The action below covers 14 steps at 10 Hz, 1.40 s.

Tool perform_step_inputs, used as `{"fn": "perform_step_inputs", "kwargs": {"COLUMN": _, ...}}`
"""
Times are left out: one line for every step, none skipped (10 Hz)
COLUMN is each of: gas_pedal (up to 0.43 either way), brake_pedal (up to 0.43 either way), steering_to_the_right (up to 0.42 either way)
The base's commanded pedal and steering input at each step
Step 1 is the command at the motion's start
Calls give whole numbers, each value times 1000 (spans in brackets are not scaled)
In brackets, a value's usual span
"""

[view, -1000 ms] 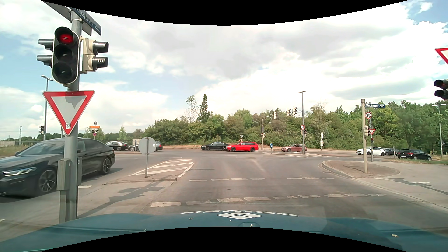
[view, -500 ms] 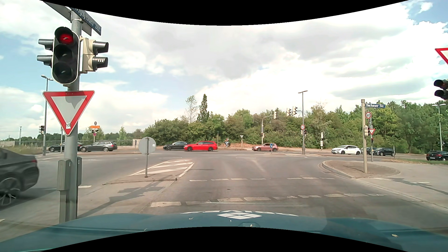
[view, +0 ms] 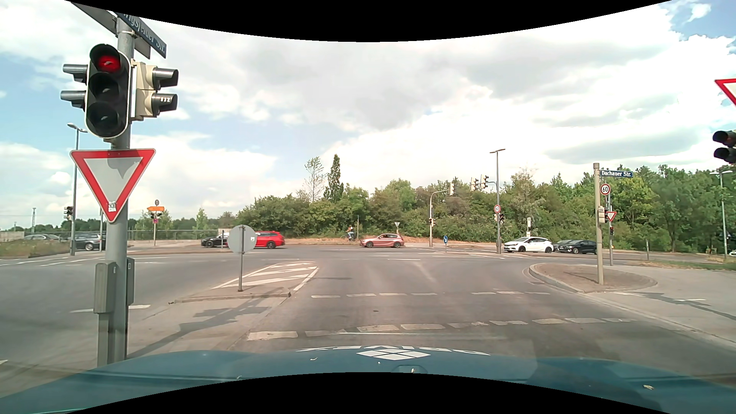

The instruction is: Follow the waypoints while adhering to traffic rules and regulations

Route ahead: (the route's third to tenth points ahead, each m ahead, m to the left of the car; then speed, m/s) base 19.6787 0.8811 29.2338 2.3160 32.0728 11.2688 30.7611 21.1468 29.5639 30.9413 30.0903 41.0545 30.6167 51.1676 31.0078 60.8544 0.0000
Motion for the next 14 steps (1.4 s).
{"fn": "perform_step_inputs", "kwargs": {"gas_pedal": 0, "brake_pedal": 341, "steering_to_the_right": -26}}
{"fn": "perform_step_inputs", "kwargs": {"gas_pedal": 0, "brake_pedal": 341, "steering_to_the_right": -25}}
{"fn": "perform_step_inputs", "kwargs": {"gas_pedal": 0, "brake_pedal": 341, "steering_to_the_right": -26}}
{"fn": "perform_step_inputs", "kwargs": {"gas_pedal": 0, "brake_pedal": 341, "steering_to_the_right": -26}}
{"fn": "perform_step_inputs", "kwargs": {"gas_pedal": 0, "brake_pedal": 341, "steering_to_the_right": -26}}
{"fn": "perform_step_inputs", "kwargs": {"gas_pedal": 0, "brake_pedal": 341, "steering_to_the_right": -26}}
{"fn": "perform_step_inputs", "kwargs": {"gas_pedal": 0, "brake_pedal": 341, "steering_to_the_right": -26}}
{"fn": "perform_step_inputs", "kwargs": {"gas_pedal": 0, "brake_pedal": 341, "steering_to_the_right": -25}}
{"fn": "perform_step_inputs", "kwargs": {"gas_pedal": 0, "brake_pedal": 348, "steering_to_the_right": -25}}
{"fn": "perform_step_inputs", "kwargs": {"gas_pedal": 0, "brake_pedal": 348, "steering_to_the_right": -25}}
{"fn": "perform_step_inputs", "kwargs": {"gas_pedal": 0, "brake_pedal": 341, "steering_to_the_right": -25}}
{"fn": "perform_step_inputs", "kwargs": {"gas_pedal": 0, "brake_pedal": 341, "steering_to_the_right": -25}}
{"fn": "perform_step_inputs", "kwargs": {"gas_pedal": 0, "brake_pedal": 341, "steering_to_the_right": -25}}
{"fn": "perform_step_inputs", "kwargs": {"gas_pedal": 0, "brake_pedal": 348, "steering_to_the_right": -25}}
